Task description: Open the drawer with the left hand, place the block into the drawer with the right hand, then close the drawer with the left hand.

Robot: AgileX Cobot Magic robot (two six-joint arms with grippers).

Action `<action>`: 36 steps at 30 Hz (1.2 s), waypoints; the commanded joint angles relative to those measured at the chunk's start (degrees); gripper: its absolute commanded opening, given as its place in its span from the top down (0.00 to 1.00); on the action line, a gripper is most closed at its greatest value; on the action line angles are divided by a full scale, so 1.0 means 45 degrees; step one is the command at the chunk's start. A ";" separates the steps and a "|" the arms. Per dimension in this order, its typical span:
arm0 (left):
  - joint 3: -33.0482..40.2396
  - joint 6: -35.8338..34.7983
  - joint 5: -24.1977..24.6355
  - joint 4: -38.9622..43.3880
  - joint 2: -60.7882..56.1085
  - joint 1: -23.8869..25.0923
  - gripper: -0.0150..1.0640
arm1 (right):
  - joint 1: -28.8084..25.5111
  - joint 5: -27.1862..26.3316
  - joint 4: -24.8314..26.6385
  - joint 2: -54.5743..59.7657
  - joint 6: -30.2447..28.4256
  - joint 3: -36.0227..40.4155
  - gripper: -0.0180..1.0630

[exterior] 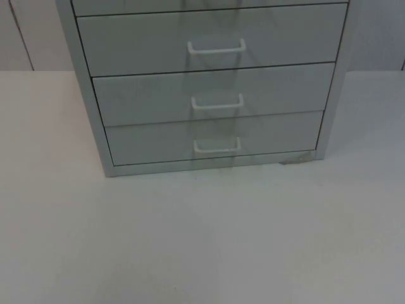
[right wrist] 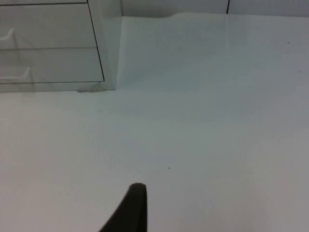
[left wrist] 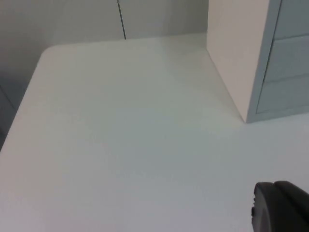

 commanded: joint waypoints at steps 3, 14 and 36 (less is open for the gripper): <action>0.0220 0.0149 0.0490 -0.0067 -0.0060 0.0054 0.99 | -0.0039 -0.0071 -0.0076 -0.0049 0.0001 0.0026 0.11; 0.0440 0.0000 0.0152 -0.0277 -0.0060 0.0054 0.99 | -0.0039 -0.0071 -0.0030 -0.0049 -0.0099 0.0026 0.11; 0.0440 0.0000 0.0152 -0.0280 -0.0060 0.0054 0.01 | -0.0039 -0.0071 -0.0036 -0.0049 -0.0049 0.0026 0.11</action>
